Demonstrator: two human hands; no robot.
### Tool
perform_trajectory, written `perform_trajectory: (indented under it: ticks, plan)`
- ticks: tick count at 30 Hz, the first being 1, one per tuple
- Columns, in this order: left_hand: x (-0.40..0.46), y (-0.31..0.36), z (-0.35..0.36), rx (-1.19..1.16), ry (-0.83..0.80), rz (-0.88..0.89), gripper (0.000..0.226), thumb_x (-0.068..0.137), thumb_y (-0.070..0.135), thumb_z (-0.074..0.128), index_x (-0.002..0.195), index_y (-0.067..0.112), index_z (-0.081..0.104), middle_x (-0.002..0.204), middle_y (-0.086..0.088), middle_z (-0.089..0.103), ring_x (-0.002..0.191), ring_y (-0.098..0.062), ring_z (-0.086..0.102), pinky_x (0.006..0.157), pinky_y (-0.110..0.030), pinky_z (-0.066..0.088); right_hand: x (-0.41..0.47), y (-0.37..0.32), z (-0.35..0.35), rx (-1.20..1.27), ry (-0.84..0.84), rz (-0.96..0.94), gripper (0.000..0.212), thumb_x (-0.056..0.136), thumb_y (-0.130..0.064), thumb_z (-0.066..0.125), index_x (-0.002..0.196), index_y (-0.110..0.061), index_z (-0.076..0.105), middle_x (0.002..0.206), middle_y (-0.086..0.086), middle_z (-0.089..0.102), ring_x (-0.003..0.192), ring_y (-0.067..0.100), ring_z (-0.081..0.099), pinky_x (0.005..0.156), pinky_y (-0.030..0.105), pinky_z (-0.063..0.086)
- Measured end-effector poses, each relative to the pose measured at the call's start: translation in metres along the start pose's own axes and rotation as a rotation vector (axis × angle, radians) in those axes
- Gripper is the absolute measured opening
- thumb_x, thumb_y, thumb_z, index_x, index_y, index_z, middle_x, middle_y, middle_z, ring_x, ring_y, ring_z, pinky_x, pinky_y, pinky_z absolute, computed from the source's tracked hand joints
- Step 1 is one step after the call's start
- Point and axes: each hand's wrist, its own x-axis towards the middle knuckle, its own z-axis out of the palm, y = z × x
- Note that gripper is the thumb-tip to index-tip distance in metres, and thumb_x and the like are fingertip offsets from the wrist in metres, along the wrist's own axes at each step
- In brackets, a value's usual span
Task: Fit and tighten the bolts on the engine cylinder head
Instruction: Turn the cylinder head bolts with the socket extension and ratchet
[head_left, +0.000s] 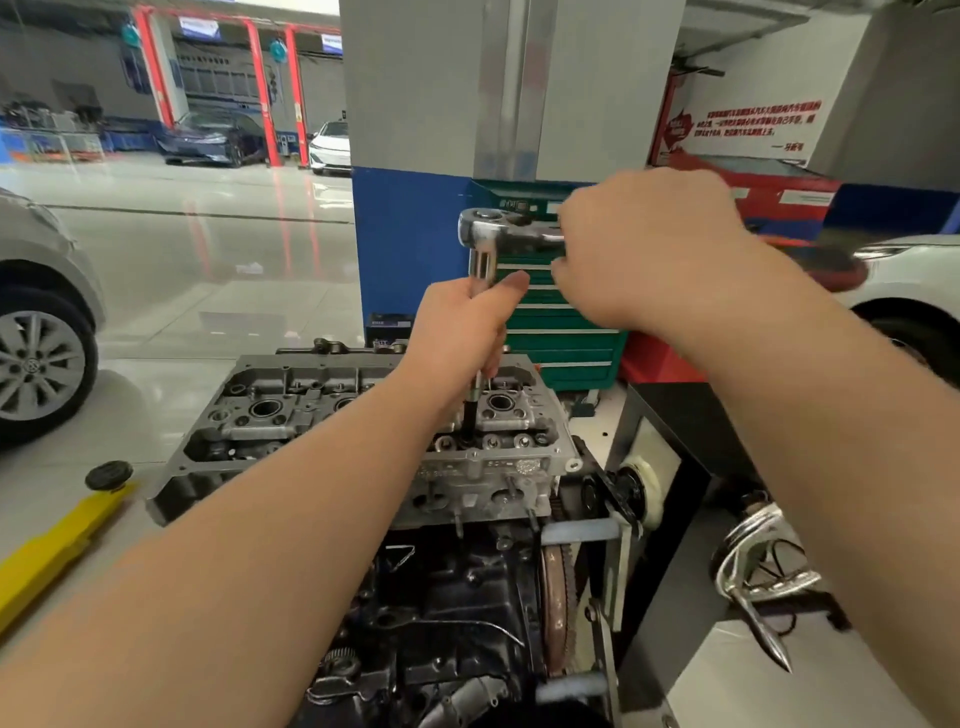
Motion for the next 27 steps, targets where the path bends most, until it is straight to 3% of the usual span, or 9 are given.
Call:
perform_trajectory:
  ticks: [2, 5, 8, 11, 14, 18, 21, 23, 27]
  plan:
    - [0.001, -0.001, 0.001, -0.021, 0.041, -0.017, 0.052, 0.091, 0.049, 0.067, 0.051, 0.028, 0.042, 0.043, 0.003, 0.043, 0.038, -0.019, 0.042, 0.045, -0.026, 0.041, -0.017, -0.003, -0.007, -0.05, 0.099, 0.002, 0.026, 0.081, -0.034, 0.066, 0.069, -0.021, 0.046, 0.054, -0.001, 0.022, 0.044, 0.017, 0.015, 0.047, 0.024, 0.012]
    - [-0.001, -0.001, 0.002, -0.054, 0.054, -0.057, 0.046, 0.09, 0.05, 0.068, 0.064, 0.025, 0.04, 0.047, 0.004, 0.041, 0.041, -0.017, 0.039, 0.05, -0.03, 0.04, 0.017, -0.002, 0.007, 0.154, -0.104, -0.112, 0.016, 0.096, -0.034, 0.057, 0.084, -0.025, 0.063, 0.073, 0.0, 0.052, 0.065, 0.027, 0.051, 0.055, 0.033, 0.035]
    - [-0.002, 0.001, 0.002, -0.042, -0.074, -0.065, 0.047, 0.089, 0.052, 0.068, 0.055, 0.028, 0.047, 0.047, 0.002, 0.041, 0.041, -0.018, 0.038, 0.05, -0.031, 0.042, 0.049, -0.003, 0.018, 0.365, -0.257, -0.214, 0.018, 0.098, -0.022, 0.056, 0.08, -0.026, 0.054, 0.083, -0.002, 0.057, 0.088, 0.029, 0.059, 0.068, 0.037, 0.04]
    - [0.004, 0.004, -0.004, -0.038, -0.068, -0.066, 0.055, 0.093, 0.049, 0.07, 0.045, 0.028, 0.052, 0.046, 0.0, 0.046, 0.04, -0.017, 0.043, 0.049, -0.031, 0.048, 0.05, 0.001, 0.022, 0.218, -0.28, -0.187, 0.011, 0.098, -0.033, 0.056, 0.088, -0.027, 0.058, 0.082, 0.002, 0.058, 0.072, 0.028, 0.055, 0.059, 0.035, 0.039]
    - [0.005, 0.002, -0.011, -0.076, -0.06, -0.043, 0.05, 0.086, 0.053, 0.078, 0.049, 0.026, 0.058, 0.052, -0.004, 0.057, 0.046, -0.017, 0.054, 0.053, -0.025, 0.053, 0.03, 0.004, 0.02, 0.055, -0.126, -0.166, 0.017, 0.091, -0.041, 0.058, 0.085, -0.025, 0.055, 0.068, -0.001, 0.046, 0.053, 0.02, 0.04, 0.047, 0.027, 0.026]
    - [-0.001, -0.002, -0.001, -0.136, -0.006, -0.092, 0.042, 0.091, 0.043, 0.07, 0.059, 0.027, 0.048, 0.049, 0.007, 0.042, 0.042, -0.012, 0.038, 0.047, -0.03, 0.038, 0.041, 0.004, 0.033, 0.166, -0.086, -0.223, 0.015, 0.096, -0.036, 0.054, 0.088, -0.026, 0.06, 0.077, 0.002, 0.057, 0.068, 0.032, 0.055, 0.053, 0.032, 0.034]
    - [-0.004, -0.002, -0.001, -0.197, -0.17, -0.119, 0.043, 0.091, 0.034, 0.069, 0.055, 0.029, 0.048, 0.051, 0.005, 0.033, 0.045, -0.016, 0.024, 0.046, -0.026, 0.029, 0.057, -0.006, 0.044, 0.418, -0.139, -0.321, 0.011, 0.097, -0.02, 0.05, 0.09, -0.02, 0.058, 0.084, 0.005, 0.061, 0.082, 0.034, 0.057, 0.065, 0.038, 0.036]
    - [0.002, -0.001, -0.011, -0.244, -0.309, -0.152, 0.051, 0.095, 0.03, 0.065, 0.05, 0.027, 0.04, 0.048, 0.004, 0.028, 0.045, -0.018, 0.019, 0.046, -0.026, 0.027, 0.065, -0.014, 0.047, 0.451, -0.158, -0.275, 0.013, 0.096, -0.015, 0.05, 0.097, -0.017, 0.062, 0.089, 0.007, 0.062, 0.087, 0.035, 0.058, 0.066, 0.038, 0.038]
    - [0.014, -0.004, -0.025, -0.316, -0.607, -0.182, 0.056, 0.097, 0.028, 0.055, 0.047, 0.028, 0.03, 0.043, 0.007, 0.023, 0.04, -0.014, 0.015, 0.045, -0.024, 0.023, 0.045, -0.007, 0.027, 0.168, -0.211, -0.099, 0.028, 0.099, -0.041, 0.057, 0.11, -0.019, 0.07, 0.08, 0.009, 0.058, 0.069, 0.031, 0.055, 0.058, 0.033, 0.038]
